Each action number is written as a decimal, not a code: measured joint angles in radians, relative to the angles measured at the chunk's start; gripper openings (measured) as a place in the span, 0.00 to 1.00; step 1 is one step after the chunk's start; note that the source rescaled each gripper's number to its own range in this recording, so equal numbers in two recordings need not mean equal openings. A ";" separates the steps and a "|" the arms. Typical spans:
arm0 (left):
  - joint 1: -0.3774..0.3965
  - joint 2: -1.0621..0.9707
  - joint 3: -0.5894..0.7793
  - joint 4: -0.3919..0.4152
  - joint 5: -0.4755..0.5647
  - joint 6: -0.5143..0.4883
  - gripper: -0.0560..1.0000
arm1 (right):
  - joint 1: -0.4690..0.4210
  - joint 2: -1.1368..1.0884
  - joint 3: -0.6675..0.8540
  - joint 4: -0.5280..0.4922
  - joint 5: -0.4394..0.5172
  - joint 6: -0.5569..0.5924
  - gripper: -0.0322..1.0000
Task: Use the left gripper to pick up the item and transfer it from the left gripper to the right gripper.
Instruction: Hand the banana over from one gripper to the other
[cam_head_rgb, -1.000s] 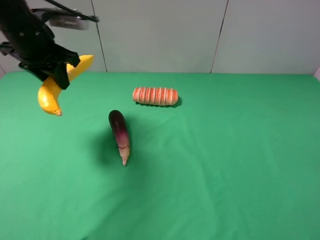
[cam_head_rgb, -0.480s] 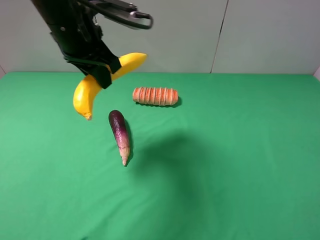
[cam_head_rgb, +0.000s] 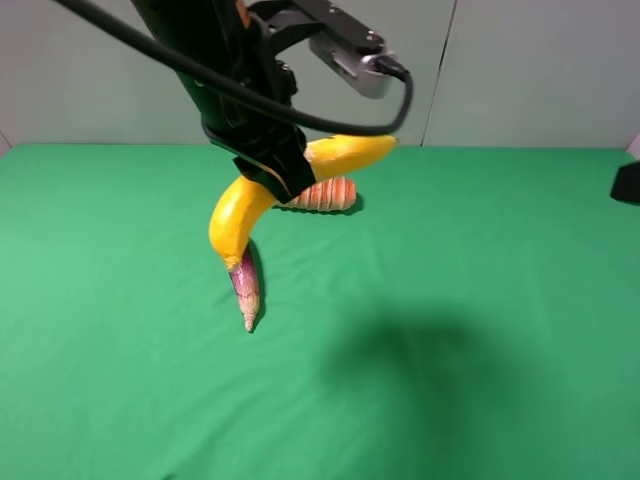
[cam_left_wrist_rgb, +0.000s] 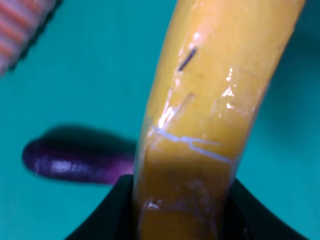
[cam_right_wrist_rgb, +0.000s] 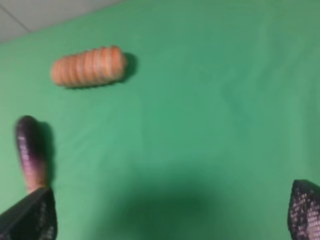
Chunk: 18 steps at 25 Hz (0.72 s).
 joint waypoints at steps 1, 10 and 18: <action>-0.016 0.000 0.000 0.000 -0.015 0.005 0.05 | 0.000 0.017 -0.001 0.033 -0.007 -0.022 1.00; -0.110 0.000 0.000 -0.006 -0.087 0.043 0.05 | 0.000 0.185 -0.001 0.265 -0.060 -0.257 1.00; -0.116 0.000 0.000 -0.104 -0.113 0.124 0.05 | 0.000 0.317 -0.001 0.508 -0.058 -0.485 1.00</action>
